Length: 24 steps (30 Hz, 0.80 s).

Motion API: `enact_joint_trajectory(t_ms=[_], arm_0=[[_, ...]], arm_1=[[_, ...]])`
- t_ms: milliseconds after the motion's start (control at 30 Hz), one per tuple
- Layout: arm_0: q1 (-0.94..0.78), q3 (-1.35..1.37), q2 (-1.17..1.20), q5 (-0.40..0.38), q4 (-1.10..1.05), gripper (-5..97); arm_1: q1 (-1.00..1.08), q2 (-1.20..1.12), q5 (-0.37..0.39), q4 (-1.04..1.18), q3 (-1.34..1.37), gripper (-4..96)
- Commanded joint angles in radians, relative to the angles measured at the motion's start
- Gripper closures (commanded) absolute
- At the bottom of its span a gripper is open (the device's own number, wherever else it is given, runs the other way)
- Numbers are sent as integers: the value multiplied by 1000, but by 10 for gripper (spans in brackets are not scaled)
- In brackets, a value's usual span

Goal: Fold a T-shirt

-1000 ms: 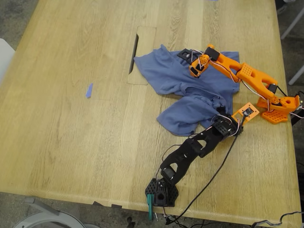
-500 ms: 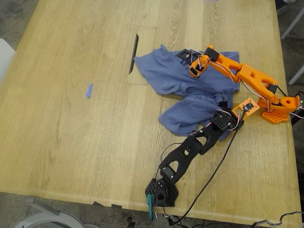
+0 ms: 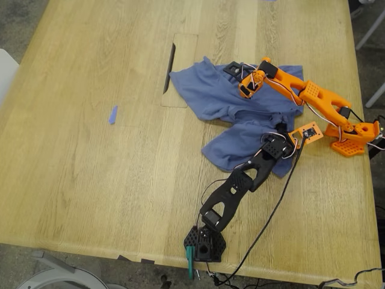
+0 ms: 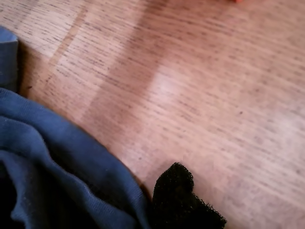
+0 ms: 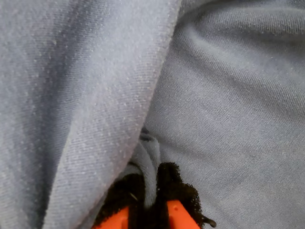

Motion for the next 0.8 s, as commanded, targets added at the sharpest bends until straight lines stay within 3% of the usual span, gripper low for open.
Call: enact_joint_trajectory(t_ms=[0, 767], arm_0=[[-138, -6, -14, 66, 66, 509], [-261, -61, -75, 193, 84, 917]], arm_1=[[-11, 103, 5, -6, -49, 914], [-37, 110, 8, -8, -49, 914]])
